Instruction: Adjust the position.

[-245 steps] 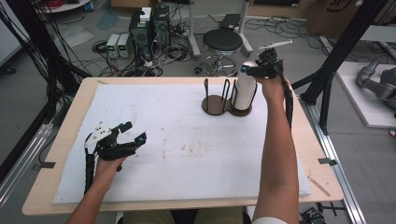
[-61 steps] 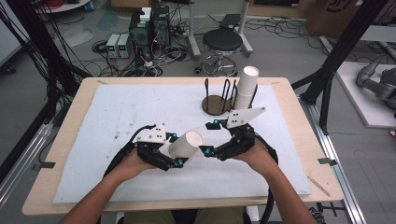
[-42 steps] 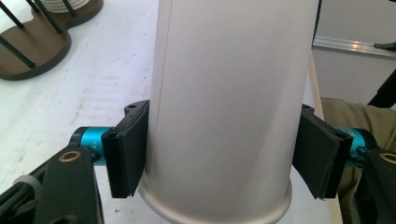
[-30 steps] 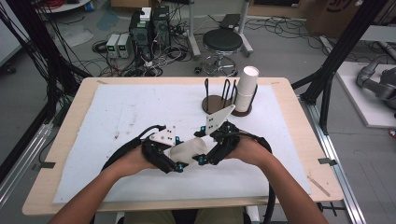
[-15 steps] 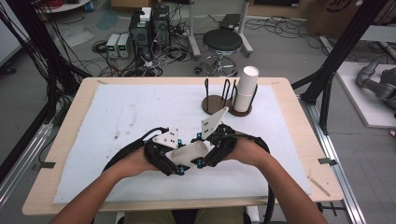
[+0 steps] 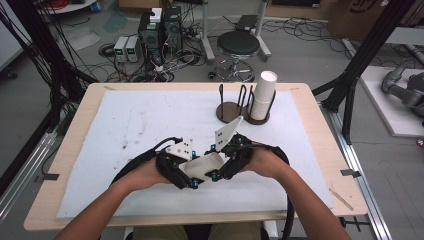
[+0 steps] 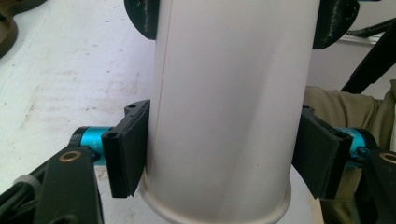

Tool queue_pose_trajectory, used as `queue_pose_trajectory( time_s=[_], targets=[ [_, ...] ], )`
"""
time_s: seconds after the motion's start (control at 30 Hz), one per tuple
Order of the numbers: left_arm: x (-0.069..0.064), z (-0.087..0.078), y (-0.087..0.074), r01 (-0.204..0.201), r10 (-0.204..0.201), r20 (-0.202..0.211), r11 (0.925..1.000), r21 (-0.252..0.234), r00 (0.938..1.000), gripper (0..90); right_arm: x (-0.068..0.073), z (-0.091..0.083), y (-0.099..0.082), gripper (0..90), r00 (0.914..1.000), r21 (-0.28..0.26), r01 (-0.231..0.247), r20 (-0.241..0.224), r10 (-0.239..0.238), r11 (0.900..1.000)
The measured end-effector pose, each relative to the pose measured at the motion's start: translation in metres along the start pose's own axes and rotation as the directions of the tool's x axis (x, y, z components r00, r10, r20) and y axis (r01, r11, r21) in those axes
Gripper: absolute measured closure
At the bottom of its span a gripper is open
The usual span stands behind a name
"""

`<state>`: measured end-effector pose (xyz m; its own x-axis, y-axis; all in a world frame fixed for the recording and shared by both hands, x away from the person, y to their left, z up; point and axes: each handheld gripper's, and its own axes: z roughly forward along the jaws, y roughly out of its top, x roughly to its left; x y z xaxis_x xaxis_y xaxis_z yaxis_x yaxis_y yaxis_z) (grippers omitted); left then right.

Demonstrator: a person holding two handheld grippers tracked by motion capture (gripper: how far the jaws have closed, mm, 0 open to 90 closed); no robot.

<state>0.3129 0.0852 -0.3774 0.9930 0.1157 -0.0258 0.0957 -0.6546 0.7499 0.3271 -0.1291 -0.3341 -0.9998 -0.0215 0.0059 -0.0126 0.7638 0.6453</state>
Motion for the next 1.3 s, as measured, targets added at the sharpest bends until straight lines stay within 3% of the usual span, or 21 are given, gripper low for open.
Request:
queue_pose_trajectory(
  time_s=[0.13,0.2,0.4,0.67,0.7,0.8,0.9,0.97,1.07,1.17,1.3],
  targets=[
    [0.002,-0.002,-0.001,0.008,-0.006,0.034,0.9984,-0.057,0.9994,23.3,0.0,-0.002,-0.002,35.2,0.9998,-0.005,-0.016,-0.008,0.016,0.9999],
    [0.002,-0.005,-0.002,0.029,-0.026,0.027,0.9936,-0.109,0.9993,18.9,0.001,-0.003,-0.003,35.6,0.9995,0.0,-0.025,-0.02,0.025,0.9997],
    [0.003,-0.015,-0.01,0.082,-0.08,0.017,0.9712,-0.224,0.9966,15.9,0.001,-0.016,-0.009,35.7,0.9976,-0.068,-0.069,-0.016,0.068,0.9953],
    [0.004,-0.023,-0.027,0.123,-0.133,-0.008,0.9324,-0.34,0.991,16.1,-0.002,-0.026,-0.029,36.0,0.9903,-0.146,-0.137,0.006,0.139,0.9798],
    [0.004,-0.023,-0.029,0.132,-0.145,-0.007,0.9239,-0.359,0.9895,16.1,-0.002,-0.027,-0.031,36.0,0.9899,-0.151,-0.138,0.011,0.141,0.9789],
    [0.004,-0.025,-0.034,0.136,-0.153,-0.014,0.9146,-0.381,0.9881,16.1,-0.002,-0.028,-0.036,36.1,0.9875,-0.178,-0.151,0.018,0.157,0.9723],
    [0.003,-0.027,-0.038,0.143,-0.166,-0.019,0.8975,-0.417,0.986,16.1,-0.001,-0.03,-0.041,36.1,0.9857,-0.213,-0.156,0.028,0.166,0.9645],
    [0.003,-0.028,-0.04,0.15,-0.178,-0.022,0.8821,-0.447,0.9838,16.1,-0.001,-0.03,-0.043,36.1,0.9846,-0.236,-0.16,0.032,0.172,0.9586],
    [0.002,-0.029,-0.043,0.158,-0.19,-0.018,0.859,-0.487,0.9815,16.1,0.001,-0.031,-0.047,36.2,0.9829,-0.278,-0.161,0.042,0.179,0.9471],
    [0.001,-0.029,-0.044,0.164,-0.197,-0.01,0.8422,-0.514,0.9803,16.1,0.002,-0.031,-0.05,36.2,0.9818,-0.319,-0.158,0.049,0.183,0.9345],
    [0.0,-0.029,-0.045,0.162,-0.193,-0.003,0.8305,-0.533,0.9812,16.1,0.004,-0.03,-0.055,36.2,0.9807,-0.38,-0.158,0.047,0.19,0.9115]
  ],
)
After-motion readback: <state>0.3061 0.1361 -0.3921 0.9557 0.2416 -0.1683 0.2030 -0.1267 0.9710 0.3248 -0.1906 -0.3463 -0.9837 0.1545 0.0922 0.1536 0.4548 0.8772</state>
